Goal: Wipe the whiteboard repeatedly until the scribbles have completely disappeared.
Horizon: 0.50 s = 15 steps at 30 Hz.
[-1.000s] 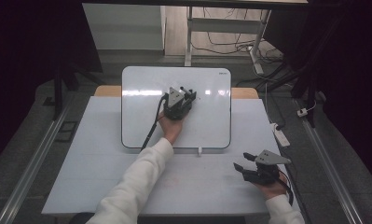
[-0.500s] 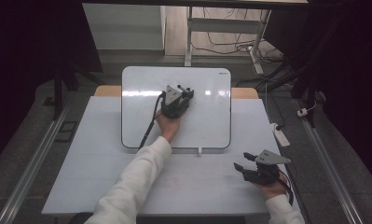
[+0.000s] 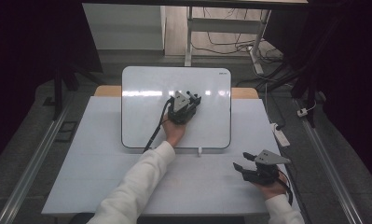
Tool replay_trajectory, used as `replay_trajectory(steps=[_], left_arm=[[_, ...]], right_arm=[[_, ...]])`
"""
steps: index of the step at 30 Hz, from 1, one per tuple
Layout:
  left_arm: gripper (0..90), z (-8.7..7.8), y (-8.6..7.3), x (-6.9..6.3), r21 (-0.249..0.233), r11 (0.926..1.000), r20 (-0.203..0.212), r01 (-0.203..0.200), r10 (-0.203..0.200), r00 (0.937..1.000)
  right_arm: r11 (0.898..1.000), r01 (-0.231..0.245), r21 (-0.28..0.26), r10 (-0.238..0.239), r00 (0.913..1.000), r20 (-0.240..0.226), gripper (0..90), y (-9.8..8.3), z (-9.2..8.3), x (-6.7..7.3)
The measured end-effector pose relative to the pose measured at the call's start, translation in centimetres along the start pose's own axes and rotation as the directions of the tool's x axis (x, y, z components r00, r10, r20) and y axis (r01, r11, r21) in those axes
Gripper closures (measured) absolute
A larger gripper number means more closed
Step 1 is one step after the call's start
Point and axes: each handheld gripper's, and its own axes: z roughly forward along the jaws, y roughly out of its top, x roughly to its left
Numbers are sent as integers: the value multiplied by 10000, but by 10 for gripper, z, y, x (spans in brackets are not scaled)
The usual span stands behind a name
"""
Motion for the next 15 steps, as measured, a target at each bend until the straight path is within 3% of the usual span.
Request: replay_trajectory(steps=[1, 2, 7, 10, 15], left_arm=[[788, 0, 0, 0, 0, 10000, 0, 0, 0, 10000], [787, -7, 3, 15, -125, 9996, -307, 266, -270, 9992], [787, -16, 6, 30, -204, 9984, -593, 531, -542, 9968], [788, -6, 1, 9, 16, 9996, -100, 276, -276, 9996], [787, 0, -7, -11, 168, 9998, 274, -77, 72, 9996]], right_arm=[[10000, -10, 14, 10, 10000, -11, 397, 0, 0, 0], [10000, -15, 16, 15, 10000, -23, 397, -1, 0, -1], [10000, 14, 18, -14, 10000, -47, 397, -1, 1, 0], [10000, 52, 49, -51, 10000, -53, 397, 0, 1, 1], [10000, 34, 46, -34, 10000, -39, 396, 0, 2, 0]])
